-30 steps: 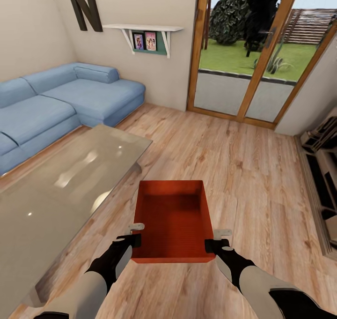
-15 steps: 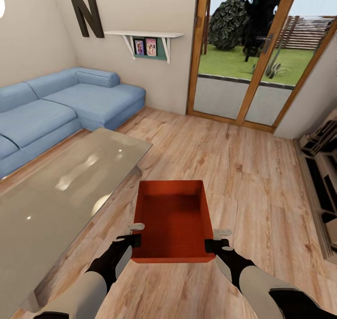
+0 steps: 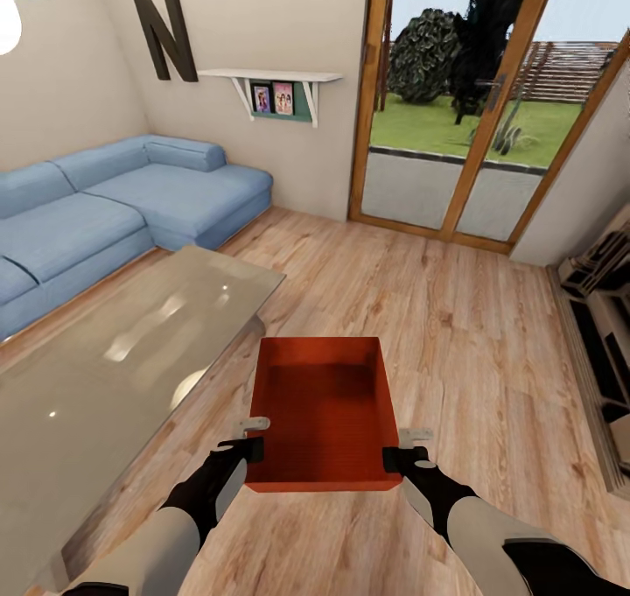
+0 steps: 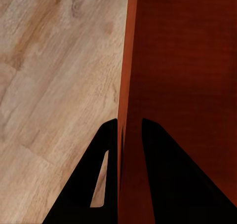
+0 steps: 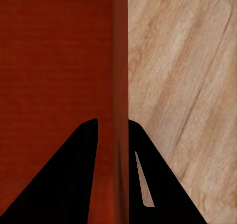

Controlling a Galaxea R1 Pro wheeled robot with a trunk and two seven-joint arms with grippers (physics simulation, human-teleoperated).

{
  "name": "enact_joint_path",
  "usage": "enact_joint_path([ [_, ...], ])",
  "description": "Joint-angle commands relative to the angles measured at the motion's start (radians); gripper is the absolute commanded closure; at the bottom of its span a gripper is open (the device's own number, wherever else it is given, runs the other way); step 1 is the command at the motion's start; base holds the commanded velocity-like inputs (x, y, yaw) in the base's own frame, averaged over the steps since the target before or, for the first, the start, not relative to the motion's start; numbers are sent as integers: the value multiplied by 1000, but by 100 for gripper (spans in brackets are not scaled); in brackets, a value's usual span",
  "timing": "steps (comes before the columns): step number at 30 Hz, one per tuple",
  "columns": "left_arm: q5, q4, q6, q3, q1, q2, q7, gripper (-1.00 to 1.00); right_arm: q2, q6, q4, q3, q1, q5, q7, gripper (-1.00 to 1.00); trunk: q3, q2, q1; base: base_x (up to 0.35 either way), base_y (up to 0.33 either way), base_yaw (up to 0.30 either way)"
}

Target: Move the two storage containers from the living room to the garage. In the garage, place one container on the floor and stack the other container on top of it (either order is fine).

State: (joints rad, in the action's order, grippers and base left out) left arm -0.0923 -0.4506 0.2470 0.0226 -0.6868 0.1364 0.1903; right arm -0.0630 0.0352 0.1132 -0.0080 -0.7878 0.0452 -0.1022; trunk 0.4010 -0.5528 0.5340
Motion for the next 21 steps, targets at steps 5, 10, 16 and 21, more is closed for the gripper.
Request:
enact_joint_path([
  [5,18,-5,8,-6,0,-14,15,100,0,3,-1,-25,-1,4,-4,100,-7,-1,0,0,0,0],
  [10,19,-5,8,-7,0,-14,15,100,0,3,-2,-24,-1,4,-4,100,-15,-1,0,0,0,0],
  [16,19,-4,8,-7,0,-15,15,100,0,3,-2,-24,-1,4,-4,100,-25,-1,0,0,0,0],
  [21,19,-4,8,-7,0,-15,15,100,0,3,-1,-25,-1,4,-4,100,-33,-1,0,0,0,0],
])
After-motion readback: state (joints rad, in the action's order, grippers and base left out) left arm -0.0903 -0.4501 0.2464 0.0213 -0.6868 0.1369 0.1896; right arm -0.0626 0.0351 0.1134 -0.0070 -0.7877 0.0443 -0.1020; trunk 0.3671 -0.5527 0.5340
